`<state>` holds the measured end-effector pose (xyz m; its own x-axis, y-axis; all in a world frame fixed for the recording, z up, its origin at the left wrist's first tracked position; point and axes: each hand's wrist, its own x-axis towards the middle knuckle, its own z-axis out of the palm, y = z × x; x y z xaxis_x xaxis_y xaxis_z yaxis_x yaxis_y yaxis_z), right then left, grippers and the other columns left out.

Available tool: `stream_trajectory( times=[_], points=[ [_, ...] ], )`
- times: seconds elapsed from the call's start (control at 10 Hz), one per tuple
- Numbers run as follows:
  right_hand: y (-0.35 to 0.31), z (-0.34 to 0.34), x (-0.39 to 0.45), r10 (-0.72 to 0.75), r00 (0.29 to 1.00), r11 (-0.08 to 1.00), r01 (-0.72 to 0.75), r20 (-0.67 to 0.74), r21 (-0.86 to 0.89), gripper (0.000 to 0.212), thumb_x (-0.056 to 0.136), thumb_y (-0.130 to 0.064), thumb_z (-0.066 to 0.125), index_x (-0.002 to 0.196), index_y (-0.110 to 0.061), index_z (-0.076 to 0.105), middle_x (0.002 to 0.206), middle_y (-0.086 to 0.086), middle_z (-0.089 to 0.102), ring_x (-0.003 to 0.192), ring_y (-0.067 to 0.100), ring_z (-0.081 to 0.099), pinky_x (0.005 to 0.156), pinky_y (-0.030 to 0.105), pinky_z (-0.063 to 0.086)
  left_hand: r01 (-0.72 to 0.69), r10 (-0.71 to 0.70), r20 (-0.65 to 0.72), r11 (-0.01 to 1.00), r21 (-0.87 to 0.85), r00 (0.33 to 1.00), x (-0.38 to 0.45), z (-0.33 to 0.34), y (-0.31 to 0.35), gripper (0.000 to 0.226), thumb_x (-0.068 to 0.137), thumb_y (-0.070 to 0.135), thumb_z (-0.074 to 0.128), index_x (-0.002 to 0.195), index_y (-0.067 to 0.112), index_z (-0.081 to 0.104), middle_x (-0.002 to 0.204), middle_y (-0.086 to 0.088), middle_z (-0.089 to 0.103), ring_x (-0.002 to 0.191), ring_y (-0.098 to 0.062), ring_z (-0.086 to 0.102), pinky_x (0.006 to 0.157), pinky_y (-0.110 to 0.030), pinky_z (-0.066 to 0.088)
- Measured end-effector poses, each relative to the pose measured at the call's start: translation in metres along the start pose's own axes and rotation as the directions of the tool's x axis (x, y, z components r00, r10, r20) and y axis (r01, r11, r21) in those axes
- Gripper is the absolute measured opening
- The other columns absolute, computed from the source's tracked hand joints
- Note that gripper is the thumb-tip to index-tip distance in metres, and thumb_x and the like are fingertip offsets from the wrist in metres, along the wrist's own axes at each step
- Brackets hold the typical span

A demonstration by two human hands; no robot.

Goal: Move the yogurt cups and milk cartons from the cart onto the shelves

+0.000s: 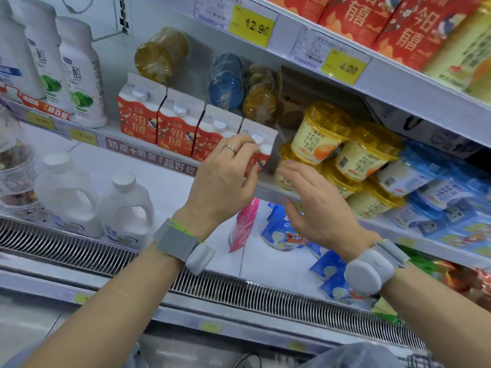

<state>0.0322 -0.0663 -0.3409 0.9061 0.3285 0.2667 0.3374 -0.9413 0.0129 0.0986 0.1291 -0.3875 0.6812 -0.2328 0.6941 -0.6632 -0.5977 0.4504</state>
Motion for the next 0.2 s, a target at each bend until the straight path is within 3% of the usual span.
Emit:
stream_trajectory(
  times=[0.1, 0.2],
  points=[
    [0.018, -0.006, -0.042, 0.073, 0.997, 0.996, -0.070, -0.038, 0.058, 0.050, 0.088, -0.009, 0.061, 0.138, -0.009, 0.054, 0.138, 0.007, 0.056, 0.123, 0.026, 0.055, 0.099, 0.041, 0.049, 0.010, -0.007, 0.095, 1.000, -0.025, 0.995, -0.014, 0.003, 0.022, 0.028, 0.093, 0.018, 0.060, 0.119, 0.010, 0.063, 0.123, -0.004, 0.061, 0.113, -0.024, 0.055, 0.089, -0.035, 0.050],
    [0.022, -0.007, -0.055, 0.115, 0.991, 0.991, -0.110, -0.069, 0.073, 0.048, 0.087, -0.007, 0.060, 0.135, -0.008, 0.056, 0.135, 0.007, 0.057, 0.119, 0.028, 0.056, 0.096, 0.038, 0.048, 0.104, -0.097, 0.111, 0.993, -0.063, 0.989, -0.026, 0.008, 0.030, 0.029, 0.092, 0.018, 0.061, 0.120, 0.011, 0.063, 0.120, -0.004, 0.062, 0.110, -0.025, 0.056, 0.086, -0.036, 0.049]
  ],
)
